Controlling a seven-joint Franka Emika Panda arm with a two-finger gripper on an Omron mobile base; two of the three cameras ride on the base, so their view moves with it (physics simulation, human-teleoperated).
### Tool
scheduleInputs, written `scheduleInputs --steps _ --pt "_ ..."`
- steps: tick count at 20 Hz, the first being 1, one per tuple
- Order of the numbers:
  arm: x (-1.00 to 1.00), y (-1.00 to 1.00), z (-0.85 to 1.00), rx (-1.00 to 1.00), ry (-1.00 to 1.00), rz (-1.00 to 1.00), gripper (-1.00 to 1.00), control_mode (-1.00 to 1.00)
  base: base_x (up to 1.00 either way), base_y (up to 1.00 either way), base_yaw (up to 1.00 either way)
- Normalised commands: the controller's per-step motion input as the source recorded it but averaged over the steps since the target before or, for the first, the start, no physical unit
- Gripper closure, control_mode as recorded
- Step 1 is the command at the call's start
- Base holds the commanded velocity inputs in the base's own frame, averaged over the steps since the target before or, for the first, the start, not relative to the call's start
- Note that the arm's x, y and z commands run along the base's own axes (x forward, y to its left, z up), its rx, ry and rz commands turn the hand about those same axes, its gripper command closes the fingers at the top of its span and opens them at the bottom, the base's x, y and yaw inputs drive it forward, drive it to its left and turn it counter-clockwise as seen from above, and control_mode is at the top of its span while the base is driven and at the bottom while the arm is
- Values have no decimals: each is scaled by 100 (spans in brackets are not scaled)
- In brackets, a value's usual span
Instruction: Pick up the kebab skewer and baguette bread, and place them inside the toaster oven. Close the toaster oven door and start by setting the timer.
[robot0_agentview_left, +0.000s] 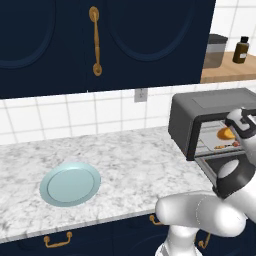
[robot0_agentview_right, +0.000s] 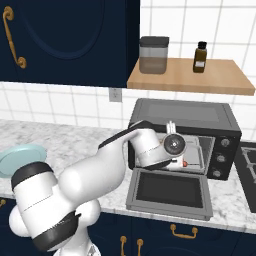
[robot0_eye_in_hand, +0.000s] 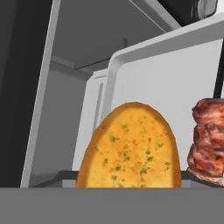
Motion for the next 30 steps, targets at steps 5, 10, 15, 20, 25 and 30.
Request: scheduleInputs --steps 5,10,15,20,25,30 --pt "17 -4 -27 0 0 0 100 -100 0 0 0" --pt "33 -5 -11 0 0 0 100 -100 0 0 0" --pt "24 0 -1 0 0 0 100 -100 0 0 0" --pt "24 0 0 0 0 0 -100 -100 0 0 0" --pt "0 0 0 0 0 0 -100 -100 0 0 0" --pt "0 0 0 0 0 0 -100 -100 0 0 0"
